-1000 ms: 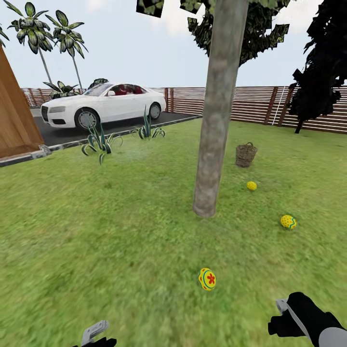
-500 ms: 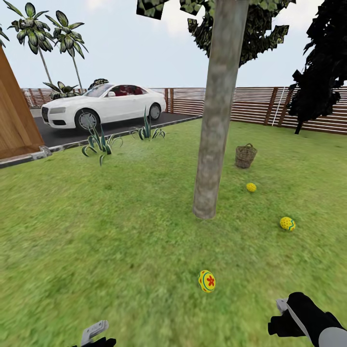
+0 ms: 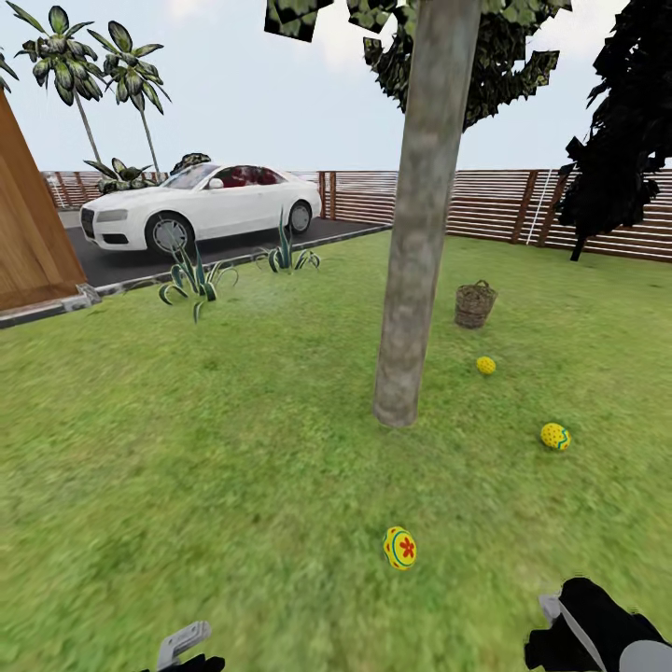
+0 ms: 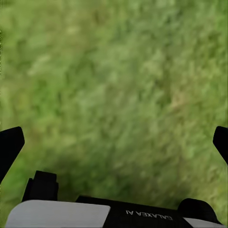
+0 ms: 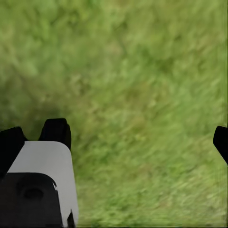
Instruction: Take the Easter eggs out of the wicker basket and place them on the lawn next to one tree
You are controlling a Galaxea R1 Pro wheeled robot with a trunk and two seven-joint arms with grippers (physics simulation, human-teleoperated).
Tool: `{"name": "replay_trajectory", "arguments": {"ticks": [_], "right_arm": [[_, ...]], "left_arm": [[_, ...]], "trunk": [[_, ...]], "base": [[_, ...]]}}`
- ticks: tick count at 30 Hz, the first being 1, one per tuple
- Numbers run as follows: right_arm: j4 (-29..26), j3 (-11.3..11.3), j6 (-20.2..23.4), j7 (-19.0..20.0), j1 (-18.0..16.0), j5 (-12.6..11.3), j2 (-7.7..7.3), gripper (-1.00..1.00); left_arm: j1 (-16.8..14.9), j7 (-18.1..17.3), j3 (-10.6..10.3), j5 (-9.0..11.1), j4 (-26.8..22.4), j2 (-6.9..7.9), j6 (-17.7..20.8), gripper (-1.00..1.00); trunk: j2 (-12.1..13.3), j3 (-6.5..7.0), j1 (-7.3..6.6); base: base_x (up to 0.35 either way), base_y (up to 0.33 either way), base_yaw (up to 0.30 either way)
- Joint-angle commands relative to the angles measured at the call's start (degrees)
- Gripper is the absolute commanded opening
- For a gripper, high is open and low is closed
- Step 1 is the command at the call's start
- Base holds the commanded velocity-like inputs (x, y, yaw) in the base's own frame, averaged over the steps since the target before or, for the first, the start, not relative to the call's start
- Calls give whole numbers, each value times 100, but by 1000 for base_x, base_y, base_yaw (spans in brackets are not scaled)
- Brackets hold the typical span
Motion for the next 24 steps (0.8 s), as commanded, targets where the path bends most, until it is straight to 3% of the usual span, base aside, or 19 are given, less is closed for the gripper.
{"name": "replay_trajectory", "arguments": {"ticks": [1,3,5,9,24], "right_arm": [[29,20,-4,53,-2,54,-6,100],[154,21,-119,51,-2,59,-2,100],[670,32,-576,50,-2,70,8,100],[1118,31,-1174,49,-2,74,15,100],[2175,22,-1809,43,-2,67,87,100]], "left_arm": [[-2,-16,37,46,-9,-3,58,100],[-2,-13,40,48,-9,-14,58,100],[-2,52,36,43,3,3,45,100],[-2,251,48,70,472,168,20,100],[-2,301,8,45,2013,229,-59,100]], "trunk": [[39,13,-23],[119,49,-67],[199,85,-111],[359,157,-199],[961,426,-528]], "base": [[0,0,0],[0,0,0],[0,0,0],[0,0,0],[0,0,0]]}}
